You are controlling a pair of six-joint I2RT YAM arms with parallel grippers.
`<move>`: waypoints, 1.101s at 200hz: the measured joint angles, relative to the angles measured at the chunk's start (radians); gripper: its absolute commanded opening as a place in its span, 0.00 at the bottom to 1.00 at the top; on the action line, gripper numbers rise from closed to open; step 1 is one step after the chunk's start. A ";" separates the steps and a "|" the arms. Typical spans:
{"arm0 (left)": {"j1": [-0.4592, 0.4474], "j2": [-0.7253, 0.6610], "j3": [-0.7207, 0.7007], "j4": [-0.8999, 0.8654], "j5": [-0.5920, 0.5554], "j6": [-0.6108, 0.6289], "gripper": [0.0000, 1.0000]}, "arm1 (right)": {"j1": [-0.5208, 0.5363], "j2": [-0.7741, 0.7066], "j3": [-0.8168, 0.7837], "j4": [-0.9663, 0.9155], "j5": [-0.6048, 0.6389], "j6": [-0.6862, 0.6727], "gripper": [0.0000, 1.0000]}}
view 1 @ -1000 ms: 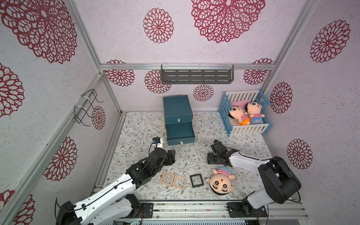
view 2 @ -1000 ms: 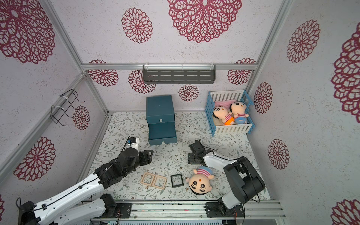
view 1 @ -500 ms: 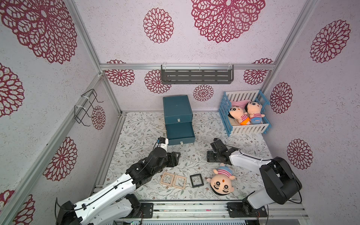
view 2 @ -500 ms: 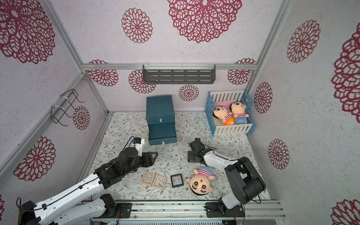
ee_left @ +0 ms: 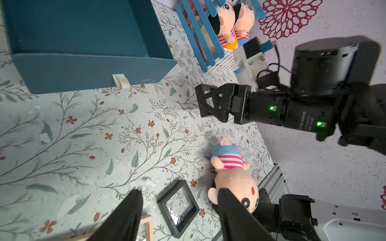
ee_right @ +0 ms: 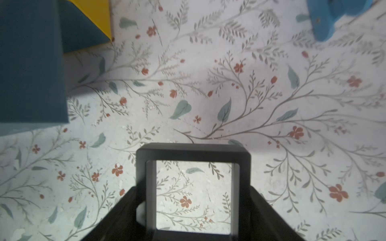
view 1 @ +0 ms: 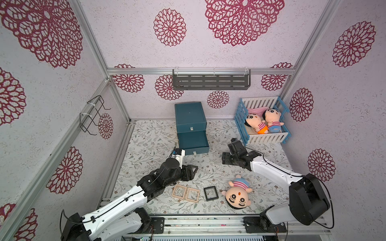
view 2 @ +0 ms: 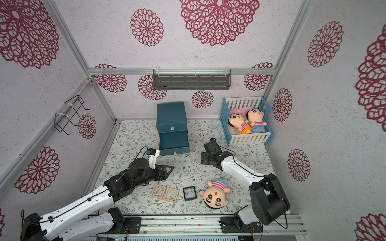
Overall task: Place the brooch boxes into the drawer by color
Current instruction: Pick up the brooch box from the center of the board, then place the brooch box in the drawer.
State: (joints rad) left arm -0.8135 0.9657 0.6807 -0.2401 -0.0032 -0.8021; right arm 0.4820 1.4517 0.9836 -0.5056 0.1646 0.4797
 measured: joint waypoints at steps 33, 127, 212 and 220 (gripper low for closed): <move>0.037 0.017 0.021 -0.047 -0.042 -0.036 0.66 | 0.047 0.002 0.177 -0.076 0.031 -0.008 0.39; 0.224 0.058 0.138 -0.281 -0.103 -0.110 0.65 | 0.184 0.272 0.597 -0.208 0.041 -0.006 0.39; 0.237 0.042 0.162 -0.336 -0.131 -0.115 0.65 | 0.200 0.528 0.867 -0.286 0.030 -0.006 0.38; 0.237 0.040 0.162 -0.336 -0.132 -0.115 0.65 | 0.200 0.546 0.885 -0.293 0.030 -0.006 0.38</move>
State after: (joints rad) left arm -0.5766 1.0061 0.8425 -0.5758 -0.1356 -0.9173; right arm 0.6823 1.9972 1.8687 -0.7982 0.1947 0.4732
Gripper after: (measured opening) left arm 0.655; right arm 0.747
